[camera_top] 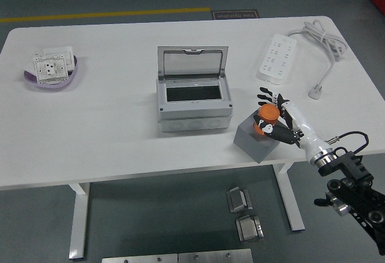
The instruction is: Pick up the cylinder from the cube,place it in the box,flap close box
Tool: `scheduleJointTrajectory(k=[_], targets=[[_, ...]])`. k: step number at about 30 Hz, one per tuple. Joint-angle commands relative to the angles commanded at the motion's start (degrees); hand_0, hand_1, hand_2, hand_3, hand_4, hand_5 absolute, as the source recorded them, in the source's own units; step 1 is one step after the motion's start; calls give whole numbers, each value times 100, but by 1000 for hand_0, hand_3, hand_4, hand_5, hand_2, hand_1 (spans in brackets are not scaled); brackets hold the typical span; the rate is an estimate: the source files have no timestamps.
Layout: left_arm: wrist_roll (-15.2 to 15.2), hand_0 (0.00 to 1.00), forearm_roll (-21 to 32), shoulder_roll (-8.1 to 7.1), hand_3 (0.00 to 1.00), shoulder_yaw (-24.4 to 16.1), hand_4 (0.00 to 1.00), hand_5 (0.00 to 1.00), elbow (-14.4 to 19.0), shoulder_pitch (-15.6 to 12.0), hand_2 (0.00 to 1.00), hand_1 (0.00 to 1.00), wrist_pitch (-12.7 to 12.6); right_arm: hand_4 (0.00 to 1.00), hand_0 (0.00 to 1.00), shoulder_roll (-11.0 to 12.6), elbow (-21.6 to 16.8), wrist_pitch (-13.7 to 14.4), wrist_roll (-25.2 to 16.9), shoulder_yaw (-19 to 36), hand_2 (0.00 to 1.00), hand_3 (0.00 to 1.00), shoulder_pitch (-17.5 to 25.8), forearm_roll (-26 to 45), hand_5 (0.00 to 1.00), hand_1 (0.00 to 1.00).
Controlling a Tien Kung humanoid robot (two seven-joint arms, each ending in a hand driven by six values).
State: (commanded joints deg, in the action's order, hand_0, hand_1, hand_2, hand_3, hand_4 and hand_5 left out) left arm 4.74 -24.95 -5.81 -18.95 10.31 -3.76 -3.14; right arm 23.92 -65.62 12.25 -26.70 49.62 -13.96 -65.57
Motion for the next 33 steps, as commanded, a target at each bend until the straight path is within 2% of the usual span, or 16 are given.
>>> scheduleJointTrajectory(k=[3, 4, 10, 11, 15, 16, 22, 23, 33], targets=[[-6, 670, 18, 0, 608, 12, 636, 265, 0, 2, 574, 665, 2, 137, 776, -3, 12, 54, 19, -25, 769, 758, -9, -42, 2, 741], [-10, 669, 30, 0, 608, 19, 637, 266, 0, 2, 574, 664, 4, 33, 770, -4, 18, 80, 28, -39, 719, 693, -14, -59, 2, 709], [-13, 669, 12, 1, 608, -14, 637, 266, 0, 8, 574, 664, 10, 33, 770, -2, 16, 226, 68, -120, 719, 693, -50, -167, 2, 709], [-15, 668, 12, 1, 607, -17, 636, 268, 0, 10, 574, 665, 12, 2, 776, -1, 12, 251, 70, -133, 701, 669, -59, -184, 2, 698], [-25, 668, 25, 3, 607, -19, 636, 268, 0, 16, 574, 665, 23, 2, 776, 2, -7, 336, 77, -166, 701, 669, -108, -266, 2, 698], [-29, 669, 34, 4, 607, -14, 636, 265, 0, 17, 574, 665, 26, 2, 769, 5, -15, 355, 80, -172, 646, 605, -126, -293, 2, 650], [-37, 669, 48, -1, 607, -18, 636, 265, 0, 28, 574, 665, 39, 2, 769, 33, -64, 436, 101, -194, 646, 605, -279, -445, 2, 650], [-37, 668, 53, -2, 607, -15, 635, 266, 0, 30, 574, 665, 41, 2, 714, 36, -70, 441, 107, -193, 631, 591, -316, -468, 2, 591], [-26, 669, 67, -16, 608, -4, 636, 264, 0, 35, 574, 665, 46, 2, 706, 44, -99, 506, 143, -316, 632, 593, -714, -539, 2, 588]])
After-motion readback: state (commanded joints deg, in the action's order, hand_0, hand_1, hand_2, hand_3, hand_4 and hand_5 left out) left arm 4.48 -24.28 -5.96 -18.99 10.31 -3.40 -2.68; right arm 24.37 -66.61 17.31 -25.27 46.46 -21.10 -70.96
